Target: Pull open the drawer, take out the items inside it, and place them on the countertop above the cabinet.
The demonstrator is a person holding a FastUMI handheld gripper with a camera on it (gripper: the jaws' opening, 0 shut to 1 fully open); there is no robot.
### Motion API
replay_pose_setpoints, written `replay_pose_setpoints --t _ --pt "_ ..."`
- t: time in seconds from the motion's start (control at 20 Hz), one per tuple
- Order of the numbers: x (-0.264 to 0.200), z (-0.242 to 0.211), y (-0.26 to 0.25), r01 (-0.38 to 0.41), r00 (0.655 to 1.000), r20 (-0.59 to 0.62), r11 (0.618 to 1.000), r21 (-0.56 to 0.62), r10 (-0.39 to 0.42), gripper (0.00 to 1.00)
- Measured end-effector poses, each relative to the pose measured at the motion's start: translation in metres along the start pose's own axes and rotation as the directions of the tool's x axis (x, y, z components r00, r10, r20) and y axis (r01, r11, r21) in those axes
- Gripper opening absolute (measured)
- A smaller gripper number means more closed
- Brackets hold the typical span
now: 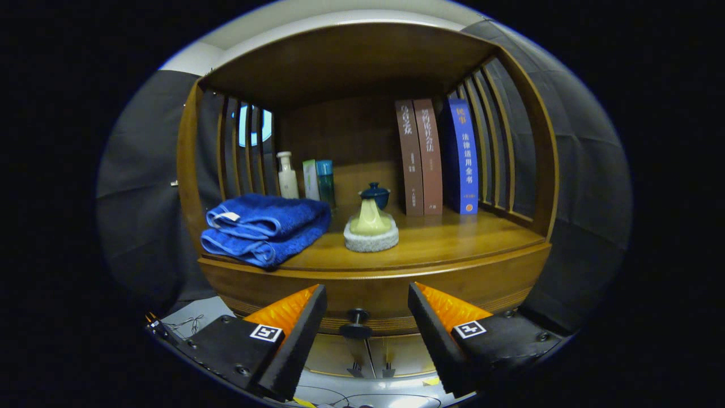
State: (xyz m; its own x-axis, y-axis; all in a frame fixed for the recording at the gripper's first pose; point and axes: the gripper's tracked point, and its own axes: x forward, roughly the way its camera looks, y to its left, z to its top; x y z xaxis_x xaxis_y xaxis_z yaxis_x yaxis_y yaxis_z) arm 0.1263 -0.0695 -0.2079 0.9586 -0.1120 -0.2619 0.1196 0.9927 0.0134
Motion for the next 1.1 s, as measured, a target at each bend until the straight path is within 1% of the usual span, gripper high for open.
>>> replay_pose_setpoints --t 0.35,0.6,0.75,0.85,1.1 --pt "-0.064 0.074 0.009 0.004 0.999 0.042 1.000 -0.009 -0.004 0.94" --pt "-0.108 0.125 0.019 0.001 0.996 0.094 1.000 -0.019 0.001 0.94" --pt "-0.127 0.143 0.026 -0.007 0.994 0.113 0.999 -0.039 0.012 0.94" --pt "-0.136 0.153 0.026 0.003 0.990 0.139 0.999 -0.047 0.003 0.94" --pt "-0.155 0.155 0.025 0.009 0.988 0.151 0.999 -0.042 -0.002 0.94"
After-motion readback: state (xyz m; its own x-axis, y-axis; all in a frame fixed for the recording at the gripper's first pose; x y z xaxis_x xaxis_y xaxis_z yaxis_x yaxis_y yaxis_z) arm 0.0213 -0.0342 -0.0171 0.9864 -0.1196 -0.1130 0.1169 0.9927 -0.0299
